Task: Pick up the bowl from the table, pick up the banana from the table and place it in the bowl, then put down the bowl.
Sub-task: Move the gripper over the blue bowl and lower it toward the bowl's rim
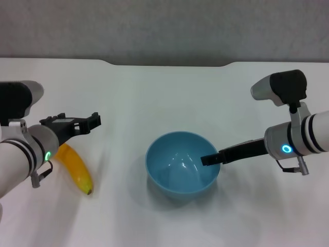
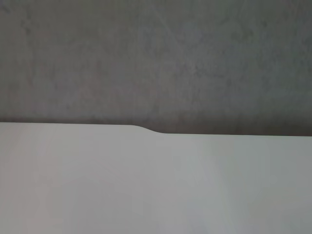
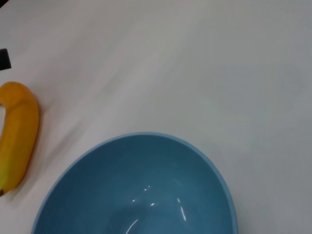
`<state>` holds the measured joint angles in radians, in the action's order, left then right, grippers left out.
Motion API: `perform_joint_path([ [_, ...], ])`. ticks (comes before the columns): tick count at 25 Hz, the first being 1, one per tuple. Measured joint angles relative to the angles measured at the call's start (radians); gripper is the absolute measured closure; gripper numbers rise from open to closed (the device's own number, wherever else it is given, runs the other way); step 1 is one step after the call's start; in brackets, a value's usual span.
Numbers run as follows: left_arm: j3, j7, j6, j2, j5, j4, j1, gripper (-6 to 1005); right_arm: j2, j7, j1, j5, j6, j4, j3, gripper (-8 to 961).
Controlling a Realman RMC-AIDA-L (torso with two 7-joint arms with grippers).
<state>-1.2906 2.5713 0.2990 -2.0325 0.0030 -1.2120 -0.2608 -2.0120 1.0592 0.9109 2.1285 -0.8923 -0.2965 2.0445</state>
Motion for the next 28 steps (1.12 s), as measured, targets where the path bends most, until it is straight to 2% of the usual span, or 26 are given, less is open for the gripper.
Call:
perform_joint_path([
  [1, 0.0, 0.0, 0.0, 0.0, 0.0, 0.0, 0.0, 106, -0.001, 0.0, 0.0, 0.0, 0.005, 0.001, -0.002, 169],
  [6, 0.0, -0.002, 0.0, 0.0, 0.0, 0.0, -0.001, 106, -0.002, 0.003, 0.001, 0.0, 0.019, 0.002, -0.012, 313],
  [25, 0.002, -0.009, 0.0, 0.0, 0.0, 0.0, -0.003, 106, -0.007, 0.022, 0.028, -0.029, 0.05, 0.033, -0.042, 486],
  [28, 0.002, -0.01, 0.0, 0.0, 0.0, 0.0, -0.004, 106, -0.008, 0.022, 0.029, -0.029, 0.06, 0.034, -0.049, 549],
])
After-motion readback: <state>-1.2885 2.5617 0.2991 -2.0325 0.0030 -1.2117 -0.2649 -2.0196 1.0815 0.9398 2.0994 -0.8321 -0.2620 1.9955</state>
